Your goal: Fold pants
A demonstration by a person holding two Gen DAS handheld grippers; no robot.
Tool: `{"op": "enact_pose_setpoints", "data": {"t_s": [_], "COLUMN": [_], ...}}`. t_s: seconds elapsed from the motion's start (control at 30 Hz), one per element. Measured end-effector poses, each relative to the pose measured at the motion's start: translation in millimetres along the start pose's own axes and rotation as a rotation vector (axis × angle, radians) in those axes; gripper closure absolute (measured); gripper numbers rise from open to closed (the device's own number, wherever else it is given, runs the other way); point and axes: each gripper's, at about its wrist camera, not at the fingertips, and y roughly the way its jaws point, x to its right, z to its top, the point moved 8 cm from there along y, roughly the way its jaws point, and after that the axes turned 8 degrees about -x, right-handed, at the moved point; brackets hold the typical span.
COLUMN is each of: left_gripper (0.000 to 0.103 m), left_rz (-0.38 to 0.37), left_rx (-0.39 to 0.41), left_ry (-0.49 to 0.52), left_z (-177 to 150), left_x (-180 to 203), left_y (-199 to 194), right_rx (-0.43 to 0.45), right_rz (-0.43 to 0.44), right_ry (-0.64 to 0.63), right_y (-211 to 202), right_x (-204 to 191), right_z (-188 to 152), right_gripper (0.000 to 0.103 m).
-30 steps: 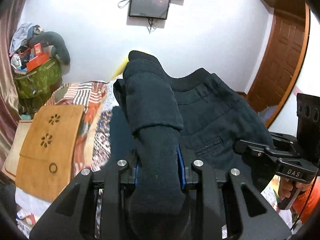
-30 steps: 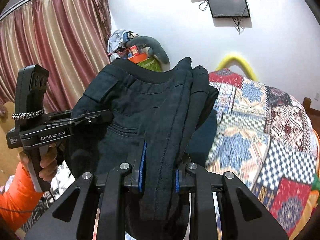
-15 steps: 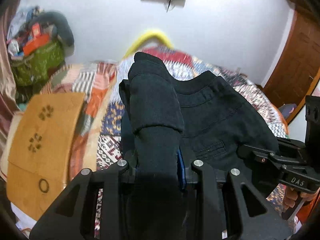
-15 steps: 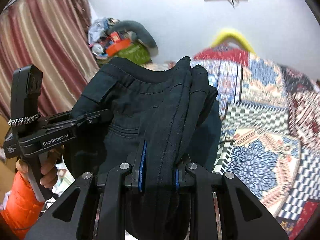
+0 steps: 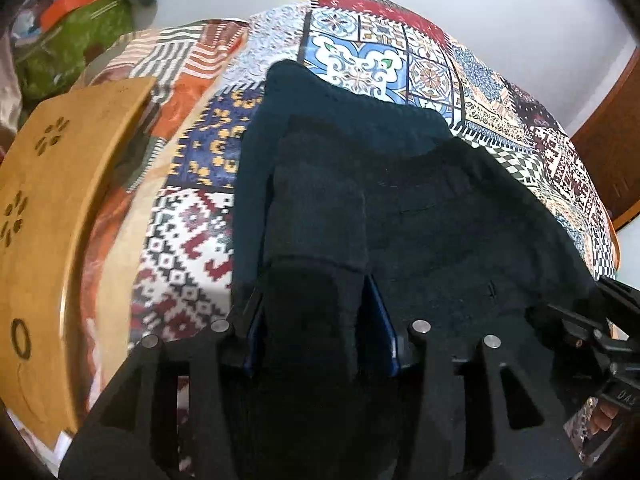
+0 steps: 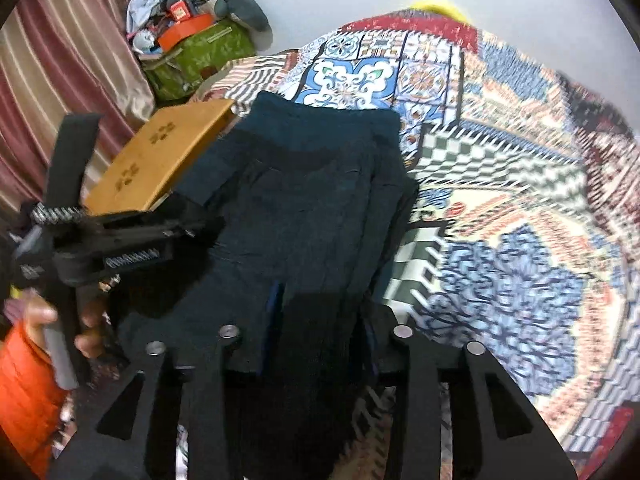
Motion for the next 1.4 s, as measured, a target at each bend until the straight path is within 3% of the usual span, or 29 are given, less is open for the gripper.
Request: {"op": "enact_pose_setpoints", "data": {"t_s": [0.07,0.23,0.43,0.7,0.87,1.17,1.27,1.33,1.4], "left_gripper": [0.056,0.056,0.056,0.052,0.05,0.047,0.039,0.025,0.018], "left_rz": [0.03,0.014,0.055,0.044,0.06,0.115,0.134,0.139,0.133], "left_rx": [0.007,0.047,0.156,0.38,0.537,0.757,0.81,0.842,0.862], "left_ry": [0.002,0.019,0.078,0.16,0.208,0.185,0.211,0.199,0.187], "left_z": [-4,-16,-42,-98,-150,-225,-246,-256,-266], "left_x": [-1,4,19,60,93,124,134,136,137], "left_y": [-17,-69,-163,-309,-389,-464,-474,-478,-480], "right_rx": [0.001,0.041,0.154,0.367,0.533,0.754,0.785,0.794,0.801], "right_rz": [-0.032,-0.023,-0.019,-0.008,0.023,0.022,0.007,-0.006,-0.02], "right_ry": [-0.008,-0.003,-0.022,-0.092,-0.128,-0.181,-0.182,-0.18,-0.171], "right_y": [-12,-50,-125,-239,-310,-386,-393,-393,-392], "right_x": [-1,-5,-27,-78,-111,-156,-162,-165,-165], "right_z": [-6,-16,-24,-45,-78,-140,-153,-159,-164], "right_gripper": [0.057,0.057,0.057,0.057,0.057,0.057,0.057,0.055,0.041]}}
